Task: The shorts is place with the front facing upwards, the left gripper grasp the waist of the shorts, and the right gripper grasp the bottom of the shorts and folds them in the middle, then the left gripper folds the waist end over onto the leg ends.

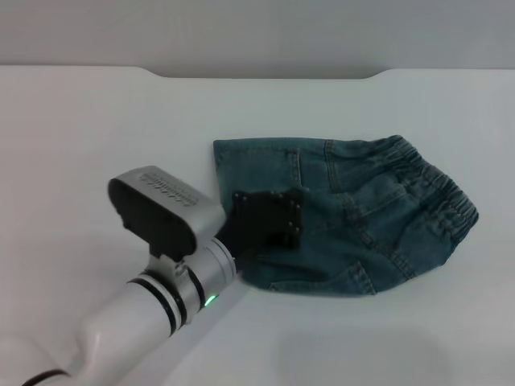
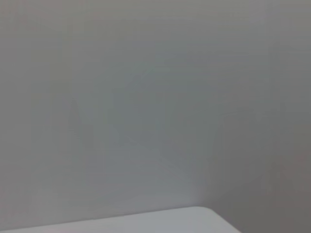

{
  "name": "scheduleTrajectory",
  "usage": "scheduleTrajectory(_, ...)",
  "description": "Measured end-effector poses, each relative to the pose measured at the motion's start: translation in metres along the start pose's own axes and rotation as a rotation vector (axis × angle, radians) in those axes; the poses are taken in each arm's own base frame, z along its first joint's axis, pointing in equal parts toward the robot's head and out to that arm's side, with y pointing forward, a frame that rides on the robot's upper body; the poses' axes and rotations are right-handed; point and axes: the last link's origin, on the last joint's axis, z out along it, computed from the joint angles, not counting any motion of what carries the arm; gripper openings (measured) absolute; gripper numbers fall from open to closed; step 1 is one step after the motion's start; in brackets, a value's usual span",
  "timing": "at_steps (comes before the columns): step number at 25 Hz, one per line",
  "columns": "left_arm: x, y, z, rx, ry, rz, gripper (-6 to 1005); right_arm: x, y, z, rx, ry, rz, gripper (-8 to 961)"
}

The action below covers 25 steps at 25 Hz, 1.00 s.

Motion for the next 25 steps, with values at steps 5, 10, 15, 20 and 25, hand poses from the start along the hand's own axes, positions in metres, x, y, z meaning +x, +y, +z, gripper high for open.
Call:
scheduleTrajectory(5,0.011,0.000,-0.016,0.020,0.156,-0.002,43,0.000,0.009,-0.003,-0.049,-0.013,-0.009,0)
scheduleTrajectory(10,0.024,-0.024,-0.041,0.143,0.323,0.059,53,-0.002,0.016,-0.008,-0.098,-0.036,-0.020,0)
scheduleTrajectory(15,0.014,-0.096,-0.064,0.397,0.317,0.130,63,-0.005,0.029,-0.014,-0.189,-0.072,-0.046,1)
scheduleTrajectory(20,0.007,-0.120,-0.075,0.482,0.302,0.127,73,-0.011,0.037,-0.010,-0.229,-0.109,-0.049,1)
scheduleTrajectory(25,-0.005,-0.139,-0.088,0.540,0.279,0.142,325,-0.011,0.039,-0.009,-0.237,-0.109,-0.048,102)
